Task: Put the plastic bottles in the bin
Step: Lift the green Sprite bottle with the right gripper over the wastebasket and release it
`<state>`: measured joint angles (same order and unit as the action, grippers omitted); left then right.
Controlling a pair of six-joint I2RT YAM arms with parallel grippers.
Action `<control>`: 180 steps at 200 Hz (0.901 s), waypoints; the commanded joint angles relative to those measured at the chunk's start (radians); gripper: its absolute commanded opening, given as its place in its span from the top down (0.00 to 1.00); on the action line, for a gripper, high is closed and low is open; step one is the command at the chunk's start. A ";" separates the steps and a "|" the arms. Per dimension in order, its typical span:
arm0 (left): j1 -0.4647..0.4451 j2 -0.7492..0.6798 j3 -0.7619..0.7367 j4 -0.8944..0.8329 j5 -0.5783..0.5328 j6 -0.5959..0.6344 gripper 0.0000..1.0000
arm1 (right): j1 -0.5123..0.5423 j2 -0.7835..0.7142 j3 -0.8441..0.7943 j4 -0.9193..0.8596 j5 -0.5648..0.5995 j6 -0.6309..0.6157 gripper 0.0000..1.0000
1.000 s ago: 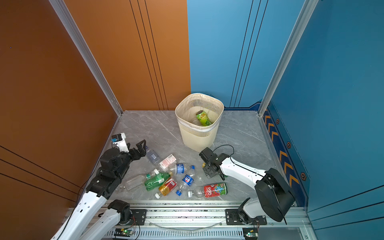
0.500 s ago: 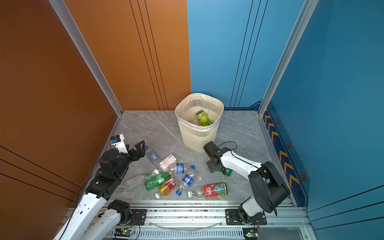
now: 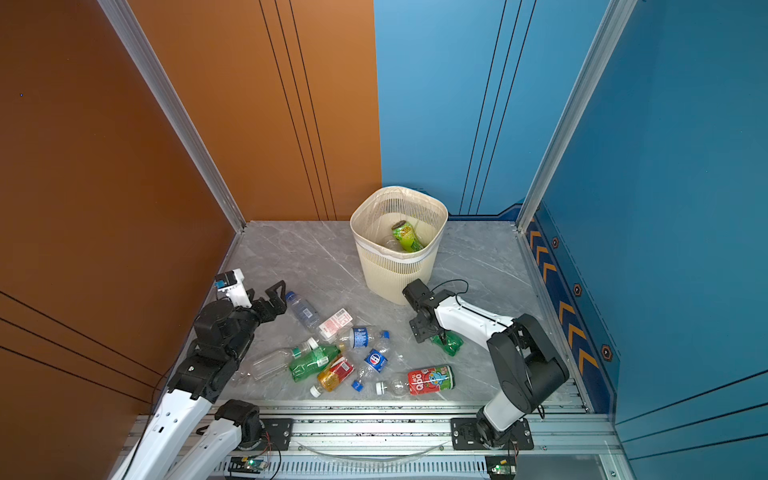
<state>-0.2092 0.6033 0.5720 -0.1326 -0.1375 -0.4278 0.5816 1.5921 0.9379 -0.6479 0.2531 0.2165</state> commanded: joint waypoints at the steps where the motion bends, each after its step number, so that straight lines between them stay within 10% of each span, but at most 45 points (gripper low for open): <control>1: 0.012 0.001 -0.011 -0.010 0.025 -0.006 0.02 | 0.008 0.026 -0.014 -0.039 -0.008 0.037 0.19; 61: 0.023 0.009 -0.017 -0.004 0.037 -0.020 0.02 | 0.006 -0.026 -0.014 -0.051 0.066 0.038 0.48; 180: 0.051 0.065 -0.057 -0.048 0.015 -0.096 0.02 | -0.114 -0.586 0.248 -0.073 0.067 0.022 0.53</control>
<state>-0.1696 0.6640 0.5358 -0.1562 -0.1196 -0.4980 0.4793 1.0641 1.0813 -0.7227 0.3164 0.2432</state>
